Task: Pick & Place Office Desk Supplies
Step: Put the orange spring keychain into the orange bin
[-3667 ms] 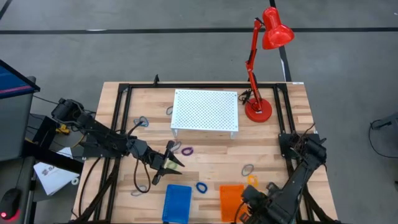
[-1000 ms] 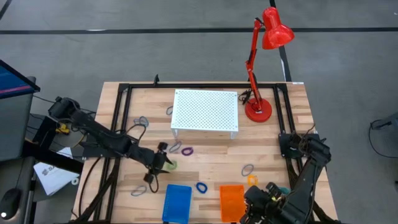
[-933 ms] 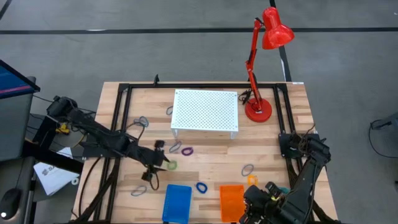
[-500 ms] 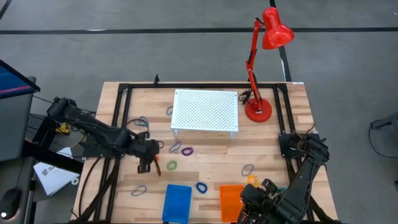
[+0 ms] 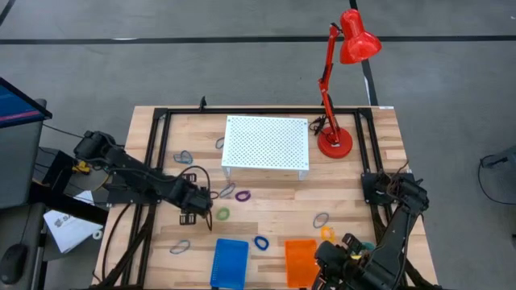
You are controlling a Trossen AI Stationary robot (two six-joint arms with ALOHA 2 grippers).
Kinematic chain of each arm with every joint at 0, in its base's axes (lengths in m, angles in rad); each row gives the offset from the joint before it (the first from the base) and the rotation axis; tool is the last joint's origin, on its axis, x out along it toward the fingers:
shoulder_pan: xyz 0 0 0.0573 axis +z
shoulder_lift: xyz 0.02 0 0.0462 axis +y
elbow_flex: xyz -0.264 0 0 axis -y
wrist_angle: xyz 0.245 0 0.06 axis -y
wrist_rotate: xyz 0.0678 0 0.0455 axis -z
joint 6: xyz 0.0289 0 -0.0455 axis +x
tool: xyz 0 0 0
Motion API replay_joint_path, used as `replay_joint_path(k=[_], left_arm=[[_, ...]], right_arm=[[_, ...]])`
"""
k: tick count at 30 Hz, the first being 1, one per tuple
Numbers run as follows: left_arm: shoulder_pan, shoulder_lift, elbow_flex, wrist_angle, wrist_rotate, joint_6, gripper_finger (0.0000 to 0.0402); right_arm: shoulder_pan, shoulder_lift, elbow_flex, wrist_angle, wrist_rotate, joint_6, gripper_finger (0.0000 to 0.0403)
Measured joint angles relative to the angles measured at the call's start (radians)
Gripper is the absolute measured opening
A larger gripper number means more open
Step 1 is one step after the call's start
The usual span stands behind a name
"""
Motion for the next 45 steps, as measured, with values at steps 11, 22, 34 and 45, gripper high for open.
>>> replay_joint_path(k=[11,22,34,45], left_arm=[[-0.053,-0.036,0.0,0.042,-0.014,0.083,0.0154],[-0.004,-0.143,0.0,0.069,-0.232,-0.048,0.0155],[0.096,-0.245,0.0,0.034,-0.009,-0.113,0.0155],[0.048,-0.149,-0.101,0.115,0.084,0.047,0.0155]], right_arm=[[0.001,0.0,0.0,0.0,0.001,0.002,0.0136],[0.001,0.0,0.0,0.0,0.002,0.002,0.0136],[0.001,0.0,0.0,0.005,0.002,0.007,0.0136],[0.001,0.001,0.0,0.005,0.002,0.01,0.0136]])
